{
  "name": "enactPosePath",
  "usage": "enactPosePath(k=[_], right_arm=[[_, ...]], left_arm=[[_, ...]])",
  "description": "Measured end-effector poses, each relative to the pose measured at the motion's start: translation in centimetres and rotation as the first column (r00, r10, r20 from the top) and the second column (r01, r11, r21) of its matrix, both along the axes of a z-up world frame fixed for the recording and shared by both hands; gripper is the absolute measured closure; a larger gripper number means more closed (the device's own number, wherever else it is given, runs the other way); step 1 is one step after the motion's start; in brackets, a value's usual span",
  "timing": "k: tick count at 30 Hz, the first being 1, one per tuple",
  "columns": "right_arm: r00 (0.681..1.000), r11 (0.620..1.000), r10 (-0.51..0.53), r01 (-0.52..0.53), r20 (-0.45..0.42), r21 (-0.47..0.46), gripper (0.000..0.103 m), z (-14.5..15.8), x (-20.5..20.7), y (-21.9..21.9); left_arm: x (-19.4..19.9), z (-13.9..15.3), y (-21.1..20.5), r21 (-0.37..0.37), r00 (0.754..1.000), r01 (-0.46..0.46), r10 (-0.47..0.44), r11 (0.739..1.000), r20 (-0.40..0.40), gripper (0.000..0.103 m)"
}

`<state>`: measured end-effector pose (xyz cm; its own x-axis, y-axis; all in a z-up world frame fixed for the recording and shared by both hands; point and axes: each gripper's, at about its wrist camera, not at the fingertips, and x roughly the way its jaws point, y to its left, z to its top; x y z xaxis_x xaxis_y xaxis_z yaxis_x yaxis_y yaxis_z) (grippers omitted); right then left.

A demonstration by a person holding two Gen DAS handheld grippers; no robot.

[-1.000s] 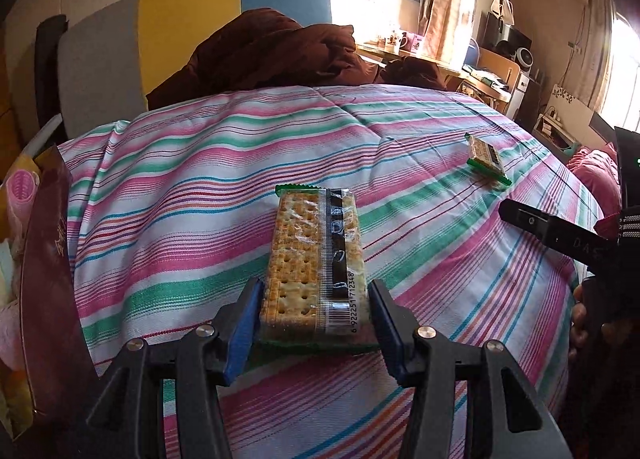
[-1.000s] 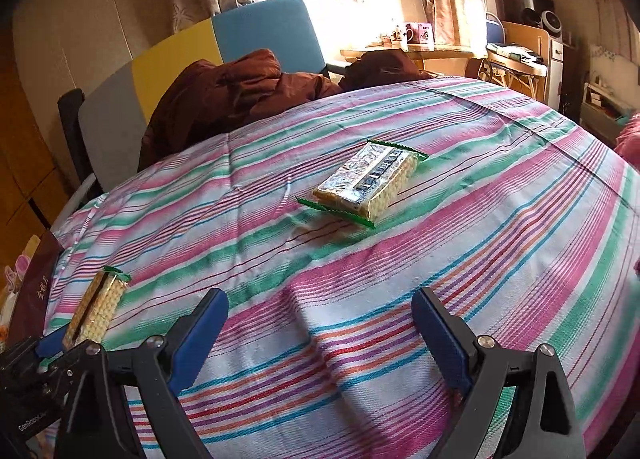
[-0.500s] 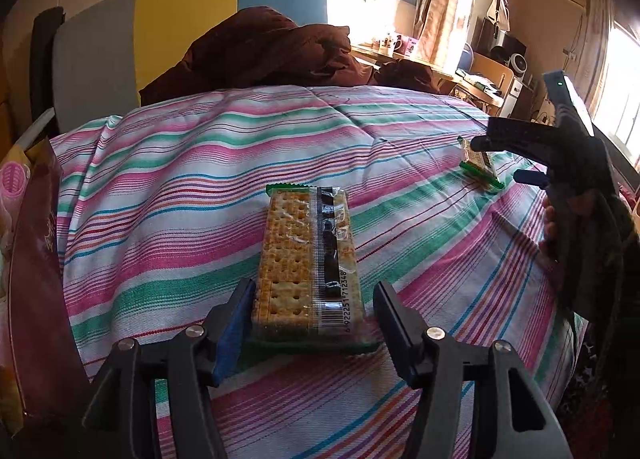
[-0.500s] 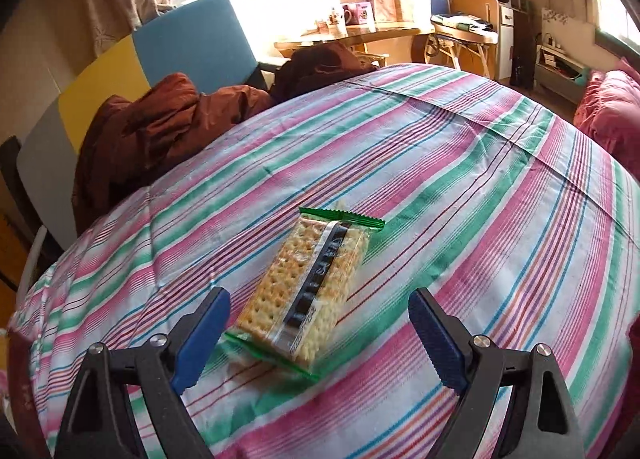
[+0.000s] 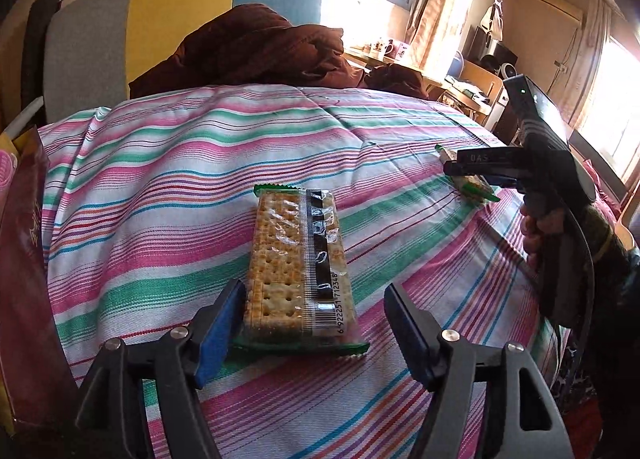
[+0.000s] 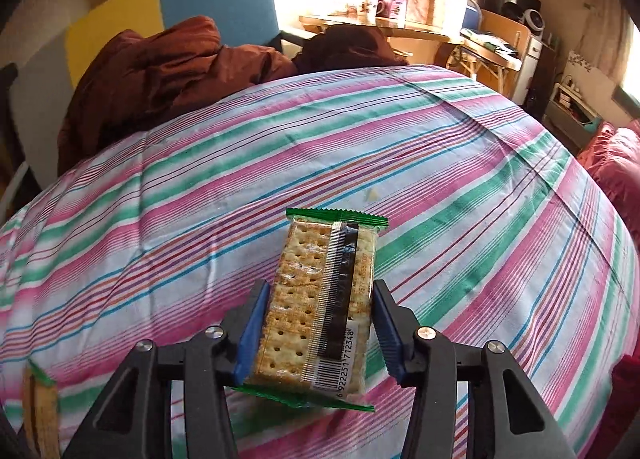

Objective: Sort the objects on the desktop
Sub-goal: 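Carry both cracker packs over the gold tray and open both tools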

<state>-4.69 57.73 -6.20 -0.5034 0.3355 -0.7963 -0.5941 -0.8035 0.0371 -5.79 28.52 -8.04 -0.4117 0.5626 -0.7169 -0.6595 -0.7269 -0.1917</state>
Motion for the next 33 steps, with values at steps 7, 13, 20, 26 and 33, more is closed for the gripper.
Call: enactPosePath(k=[7, 13, 20, 26, 33], right_arm=[[0.974, 0.975, 0.217, -0.22, -0.066, -0.042, 0.052, 0.2, 3.1, -6.2], [0.949, 0.954, 0.282, -0.293, -0.144, -0.063, 0.053, 0.3, 5.6, -9.7], [0.923, 0.938, 0.311, -0.336, -0.228, -0.082, 0.053, 1.4, 7.1, -12.0], [0.886, 0.909, 0.38, -0.411, -0.266, -0.072, 0.053, 2.8, 7.1, -15.2], [0.808, 0.837, 0.507, -0.544, -0.301, -0.051, 0.053, 4.6, 5.8, -21.5]], left_arm=[[-0.5, 0.1, -1.0, 0.056, 0.999, -0.028, 0.027, 0.998, 0.028, 0.041], [-0.5, 0.2, -1.5, 0.073, 0.999, -0.027, 0.025, 0.997, 0.036, 0.052], [2.0, 1.2, -2.6, 0.031, 0.999, -0.021, 0.022, 0.999, -0.037, 0.054], [4.5, 3.5, -6.4, 0.07, 0.994, -0.058, 0.065, 0.996, -0.093, 0.054], [5.8, 7.1, -13.6, 0.156, 0.963, -0.188, 0.213, 0.97, -0.166, 0.054]])
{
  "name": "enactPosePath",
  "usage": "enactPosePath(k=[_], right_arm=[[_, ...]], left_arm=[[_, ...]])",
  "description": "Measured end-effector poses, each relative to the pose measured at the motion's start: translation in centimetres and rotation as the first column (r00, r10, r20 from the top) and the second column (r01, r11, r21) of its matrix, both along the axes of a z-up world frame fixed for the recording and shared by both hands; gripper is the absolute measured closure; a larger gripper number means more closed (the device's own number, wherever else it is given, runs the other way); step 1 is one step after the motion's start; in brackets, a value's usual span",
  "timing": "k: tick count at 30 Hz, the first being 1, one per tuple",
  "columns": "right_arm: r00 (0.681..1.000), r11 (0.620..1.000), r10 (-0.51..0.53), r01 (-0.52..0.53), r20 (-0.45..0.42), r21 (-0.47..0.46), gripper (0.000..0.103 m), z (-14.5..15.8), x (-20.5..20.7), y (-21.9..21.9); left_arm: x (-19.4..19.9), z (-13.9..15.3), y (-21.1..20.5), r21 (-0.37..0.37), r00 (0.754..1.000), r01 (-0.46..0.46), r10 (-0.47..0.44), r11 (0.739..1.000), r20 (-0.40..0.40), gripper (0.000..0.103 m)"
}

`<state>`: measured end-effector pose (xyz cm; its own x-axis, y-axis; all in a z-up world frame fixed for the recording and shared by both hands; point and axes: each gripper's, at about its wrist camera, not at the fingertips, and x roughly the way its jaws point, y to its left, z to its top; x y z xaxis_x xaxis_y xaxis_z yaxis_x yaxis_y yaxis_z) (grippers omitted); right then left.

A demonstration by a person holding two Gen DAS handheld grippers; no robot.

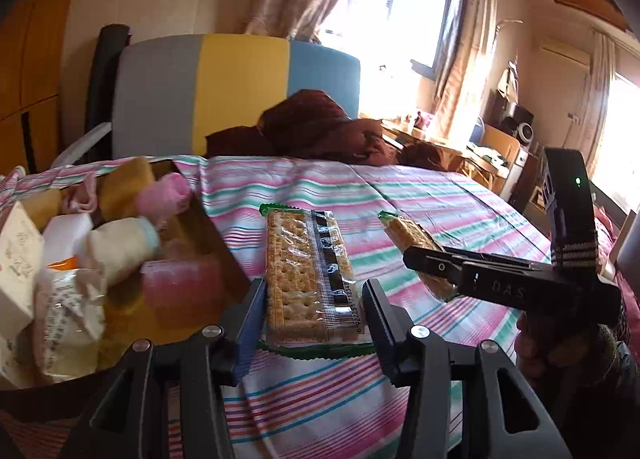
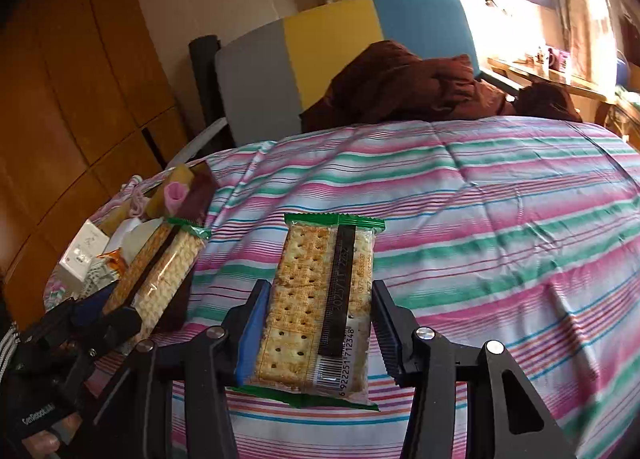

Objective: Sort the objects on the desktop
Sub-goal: 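Carry both cracker packs over the gold tray and open both tools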

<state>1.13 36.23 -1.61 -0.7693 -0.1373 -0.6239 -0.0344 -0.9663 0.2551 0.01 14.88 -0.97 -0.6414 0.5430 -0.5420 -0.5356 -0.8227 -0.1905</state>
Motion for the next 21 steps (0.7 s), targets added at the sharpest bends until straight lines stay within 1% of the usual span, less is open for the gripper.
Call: enactPosePath(k=[4, 7, 10, 15, 19, 21], right_arm=[[0.994, 0.994, 0.106, -0.105, -0.034, 0.016, 0.053, 1.5, -1.2, -4.6], [0.981, 0.982, 0.186, -0.184, -0.06, 0.028, 0.053, 2.6, -2.3, -8.1], [0.967, 0.969, 0.245, -0.242, -0.07, 0.049, 0.053, 3.3, -4.0, -11.2], [0.948, 0.948, 0.315, -0.311, -0.054, 0.067, 0.053, 3.2, -7.7, -15.1], [0.939, 0.934, 0.343, -0.339, -0.012, 0.108, 0.053, 2.1, -10.2, -17.5], [0.939, 0.933, 0.342, -0.341, 0.01, 0.114, 0.053, 1.4, -11.2, -18.0]], left_arm=[[-0.8, 1.4, -5.0, 0.035, 0.991, -0.131, 0.132, 0.991, -0.026, 0.054], [-2.0, 2.0, -8.4, 0.042, 0.973, -0.226, 0.228, 0.973, -0.04, 0.054], [-3.4, 1.9, -10.9, 0.044, 0.955, -0.291, 0.293, 0.956, -0.038, 0.054], [-5.1, 0.4, -12.9, 0.051, 0.941, -0.339, 0.339, 0.94, -0.002, 0.054], [-6.4, 0.3, -13.3, 0.075, 0.935, -0.353, 0.354, 0.933, 0.009, 0.054], [-7.0, 0.4, -12.9, 0.068, 0.934, -0.357, 0.358, 0.932, 0.006, 0.054]])
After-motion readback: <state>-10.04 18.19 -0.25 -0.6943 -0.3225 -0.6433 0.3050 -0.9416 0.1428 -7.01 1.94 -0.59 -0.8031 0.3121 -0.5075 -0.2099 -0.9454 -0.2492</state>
